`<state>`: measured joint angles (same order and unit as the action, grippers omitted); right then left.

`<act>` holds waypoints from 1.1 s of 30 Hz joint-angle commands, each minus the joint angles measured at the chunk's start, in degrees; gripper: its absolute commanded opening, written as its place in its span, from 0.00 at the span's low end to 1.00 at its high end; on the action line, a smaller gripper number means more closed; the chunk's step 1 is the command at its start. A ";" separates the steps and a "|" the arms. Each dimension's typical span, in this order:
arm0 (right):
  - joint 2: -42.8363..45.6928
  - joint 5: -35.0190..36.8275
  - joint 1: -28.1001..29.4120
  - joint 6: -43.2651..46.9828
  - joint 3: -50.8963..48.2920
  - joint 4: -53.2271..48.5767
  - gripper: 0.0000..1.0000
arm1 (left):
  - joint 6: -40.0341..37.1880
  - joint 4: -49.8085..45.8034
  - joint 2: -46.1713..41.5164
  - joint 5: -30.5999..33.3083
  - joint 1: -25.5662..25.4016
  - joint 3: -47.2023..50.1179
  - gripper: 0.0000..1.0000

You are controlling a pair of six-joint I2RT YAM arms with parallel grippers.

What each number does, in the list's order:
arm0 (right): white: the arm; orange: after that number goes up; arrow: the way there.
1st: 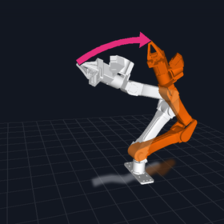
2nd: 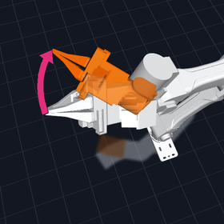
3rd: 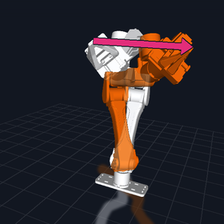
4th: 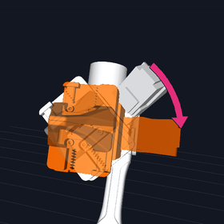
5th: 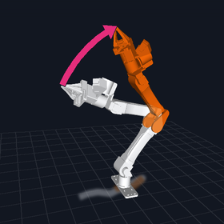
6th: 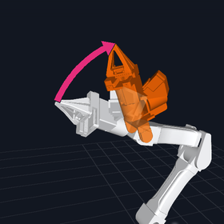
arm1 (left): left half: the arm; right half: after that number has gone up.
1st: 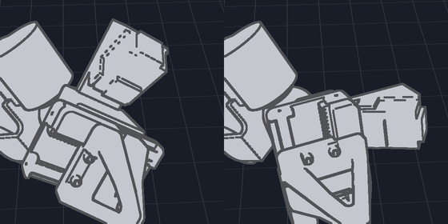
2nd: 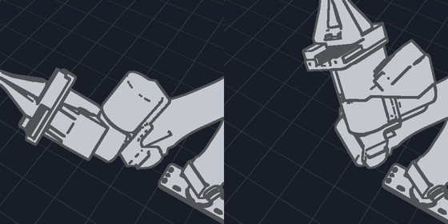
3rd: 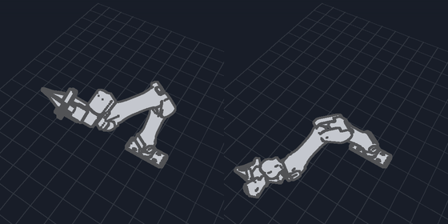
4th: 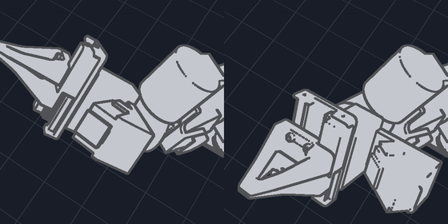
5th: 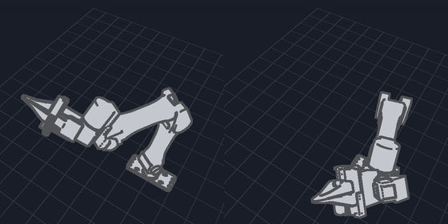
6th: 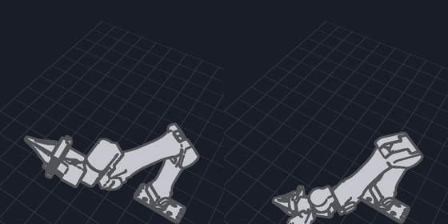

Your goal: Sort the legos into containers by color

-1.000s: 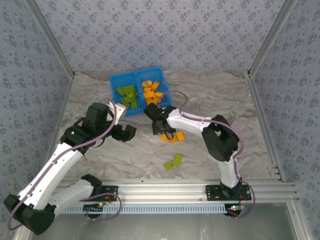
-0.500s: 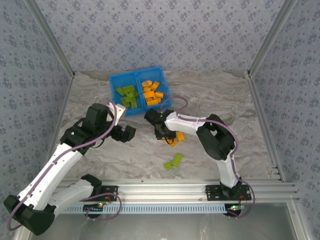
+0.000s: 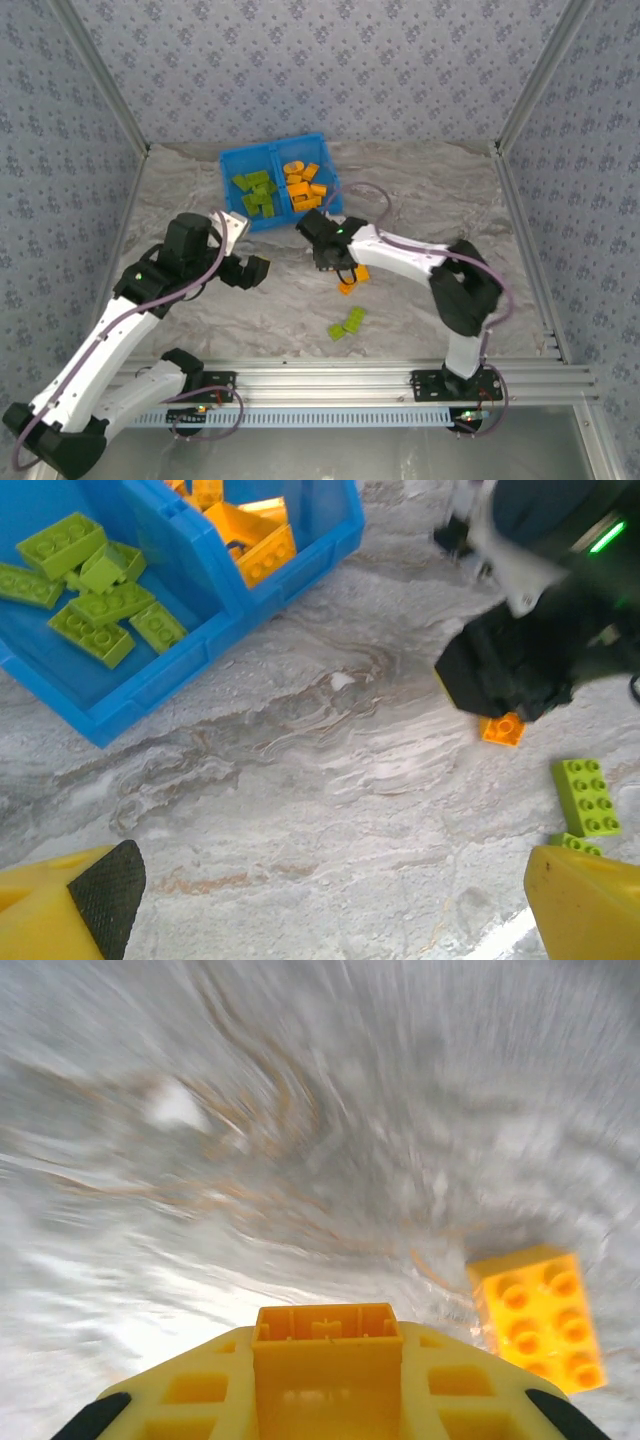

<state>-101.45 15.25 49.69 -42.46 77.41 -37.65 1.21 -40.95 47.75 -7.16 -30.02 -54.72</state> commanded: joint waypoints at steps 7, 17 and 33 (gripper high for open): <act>0.96 2.19 -6.46 17.75 13.21 11.51 0.26 | -2.52 5.40 -6.29 -7.19 0.58 1.72 0.99; -30.60 0.19 -13.52 24.56 50.99 5.67 0.26 | -2.76 4.33 -7.41 -1.48 0.84 2.38 0.99; -48.26 -1.56 -15.74 25.67 75.54 3.50 0.61 | -2.00 5.12 -6.85 -3.69 2.35 2.66 0.99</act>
<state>-151.68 14.83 34.57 -17.65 148.46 -32.58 -0.99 -37.21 40.93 -9.69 -28.05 -52.12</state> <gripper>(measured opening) 0.583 0.993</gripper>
